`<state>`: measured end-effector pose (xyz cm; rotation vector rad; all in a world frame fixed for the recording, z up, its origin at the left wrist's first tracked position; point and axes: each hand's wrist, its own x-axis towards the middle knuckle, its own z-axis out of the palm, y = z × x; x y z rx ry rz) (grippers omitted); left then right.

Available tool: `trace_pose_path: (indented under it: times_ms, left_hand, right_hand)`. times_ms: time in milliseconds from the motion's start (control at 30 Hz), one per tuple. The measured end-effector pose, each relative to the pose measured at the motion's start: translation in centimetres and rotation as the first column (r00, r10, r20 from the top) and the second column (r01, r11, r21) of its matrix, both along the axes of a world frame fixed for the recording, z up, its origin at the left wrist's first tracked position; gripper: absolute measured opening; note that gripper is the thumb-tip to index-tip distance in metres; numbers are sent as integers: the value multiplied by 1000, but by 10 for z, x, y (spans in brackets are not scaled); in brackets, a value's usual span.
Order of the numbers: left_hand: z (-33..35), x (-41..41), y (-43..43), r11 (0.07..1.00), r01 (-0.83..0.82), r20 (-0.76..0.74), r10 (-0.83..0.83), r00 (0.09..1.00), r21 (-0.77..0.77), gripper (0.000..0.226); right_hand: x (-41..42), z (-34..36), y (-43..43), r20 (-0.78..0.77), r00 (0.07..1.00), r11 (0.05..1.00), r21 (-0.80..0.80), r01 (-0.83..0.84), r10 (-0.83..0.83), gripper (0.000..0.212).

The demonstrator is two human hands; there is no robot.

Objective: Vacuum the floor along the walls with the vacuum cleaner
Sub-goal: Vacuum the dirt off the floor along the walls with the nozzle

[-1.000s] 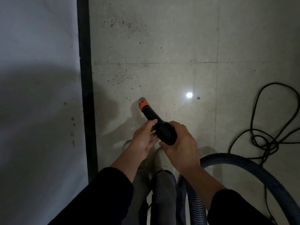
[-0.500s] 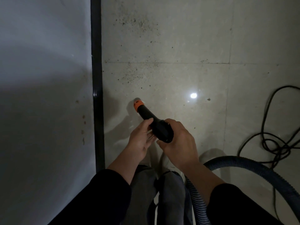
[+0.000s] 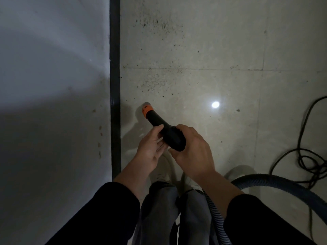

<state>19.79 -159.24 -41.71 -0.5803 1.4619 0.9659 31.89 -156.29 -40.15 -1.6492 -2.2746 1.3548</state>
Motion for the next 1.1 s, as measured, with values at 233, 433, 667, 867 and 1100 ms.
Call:
trace_pose_path:
  times_ms: [233,433,667,867,1100]
  left_hand:
    - [-3,-16,-1,1000,-28,-26,28,999,2,29]
    - [-5,-33,-4,999,-45,-43,45,998,3,30]
    - [-6,-47,-4,999,-41,-54,42,998,11,30]
    - [-7,-52,-7,998,-40,-49,42,998,41,28]
    - [-3,-39,7,999,-16,-30,18,999,48,18]
  right_hand:
    - [-16,-6,7,-35,998,999,-10,-47,47,48]
    - [-33,-11,8,-42,995,996,-4,-92,92,46]
    - [-48,-14,9,-54,992,994,-14,-111,110,48]
    - [-52,-14,8,-42,991,991,-2,-130,130,49]
    - [-42,-10,14,-11,997,997,33,-75,75,48]
